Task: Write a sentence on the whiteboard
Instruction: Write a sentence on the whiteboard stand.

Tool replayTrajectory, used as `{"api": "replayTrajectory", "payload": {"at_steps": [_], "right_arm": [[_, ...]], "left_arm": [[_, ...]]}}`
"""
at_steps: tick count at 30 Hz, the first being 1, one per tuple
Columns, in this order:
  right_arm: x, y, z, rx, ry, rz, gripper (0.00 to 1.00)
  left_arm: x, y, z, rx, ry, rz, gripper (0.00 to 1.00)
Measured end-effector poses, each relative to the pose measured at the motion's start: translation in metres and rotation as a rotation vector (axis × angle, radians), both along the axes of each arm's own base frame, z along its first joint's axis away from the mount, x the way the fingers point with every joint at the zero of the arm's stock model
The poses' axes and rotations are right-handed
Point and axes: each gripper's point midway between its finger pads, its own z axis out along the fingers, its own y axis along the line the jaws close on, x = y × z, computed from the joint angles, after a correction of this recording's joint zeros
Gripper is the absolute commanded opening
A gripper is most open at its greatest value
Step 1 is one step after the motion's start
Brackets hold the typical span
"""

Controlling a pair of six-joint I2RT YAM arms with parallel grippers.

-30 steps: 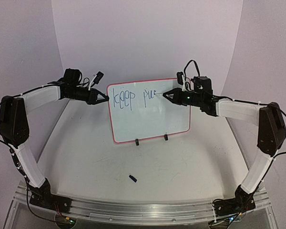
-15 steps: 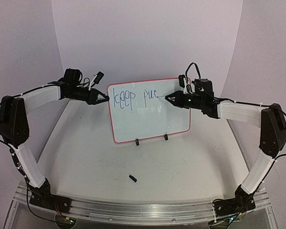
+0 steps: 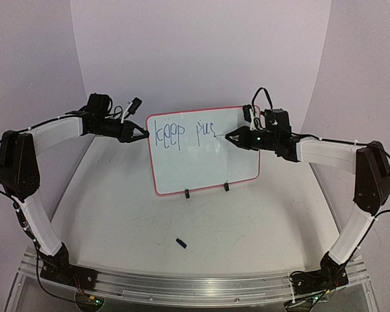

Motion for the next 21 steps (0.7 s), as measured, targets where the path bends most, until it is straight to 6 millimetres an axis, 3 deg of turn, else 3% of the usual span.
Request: {"api": "replayTrajectory", "payload": {"at_steps": [21], "right_arm": [[-0.004, 0.015, 0.015, 0.027, -0.013, 0.059, 0.0]], "left_arm": [[-0.002, -0.002, 0.0, 0.001, -0.005, -0.008, 0.0]]}}
